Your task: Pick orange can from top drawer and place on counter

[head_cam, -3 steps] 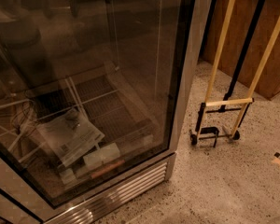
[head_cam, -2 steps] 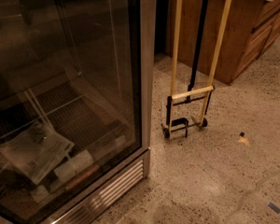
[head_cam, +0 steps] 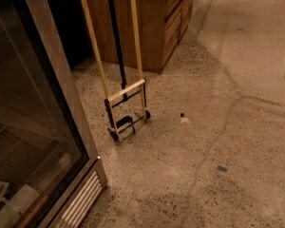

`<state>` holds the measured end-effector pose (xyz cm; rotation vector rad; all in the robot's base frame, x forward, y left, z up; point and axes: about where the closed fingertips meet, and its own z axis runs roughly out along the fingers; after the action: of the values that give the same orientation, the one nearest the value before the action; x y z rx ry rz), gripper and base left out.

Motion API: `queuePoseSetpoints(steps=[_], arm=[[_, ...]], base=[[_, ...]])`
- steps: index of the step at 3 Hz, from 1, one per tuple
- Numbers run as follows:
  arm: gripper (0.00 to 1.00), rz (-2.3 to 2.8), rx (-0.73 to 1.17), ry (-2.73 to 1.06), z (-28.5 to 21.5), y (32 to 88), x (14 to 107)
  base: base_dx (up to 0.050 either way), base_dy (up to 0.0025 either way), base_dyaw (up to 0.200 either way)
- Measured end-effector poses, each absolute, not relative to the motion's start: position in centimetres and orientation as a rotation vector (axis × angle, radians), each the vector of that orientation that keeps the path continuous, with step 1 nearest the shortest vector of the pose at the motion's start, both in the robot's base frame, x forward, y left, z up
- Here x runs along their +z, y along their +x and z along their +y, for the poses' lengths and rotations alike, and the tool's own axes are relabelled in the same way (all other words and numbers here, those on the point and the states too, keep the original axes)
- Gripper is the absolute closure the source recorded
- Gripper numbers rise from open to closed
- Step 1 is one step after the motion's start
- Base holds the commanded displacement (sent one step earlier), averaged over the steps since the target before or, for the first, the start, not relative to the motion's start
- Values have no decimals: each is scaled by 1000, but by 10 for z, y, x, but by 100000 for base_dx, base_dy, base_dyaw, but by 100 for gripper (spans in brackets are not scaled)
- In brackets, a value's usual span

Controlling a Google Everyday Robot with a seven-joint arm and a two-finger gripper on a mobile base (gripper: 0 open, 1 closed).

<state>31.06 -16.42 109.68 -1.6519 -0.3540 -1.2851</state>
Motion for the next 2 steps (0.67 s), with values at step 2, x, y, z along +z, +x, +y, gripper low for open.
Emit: queuePoseSetpoints(steps=[2], arm=[[0, -354, -1285, -1652, -164, 311, 1097]], base=[[-8, 11, -19723]])
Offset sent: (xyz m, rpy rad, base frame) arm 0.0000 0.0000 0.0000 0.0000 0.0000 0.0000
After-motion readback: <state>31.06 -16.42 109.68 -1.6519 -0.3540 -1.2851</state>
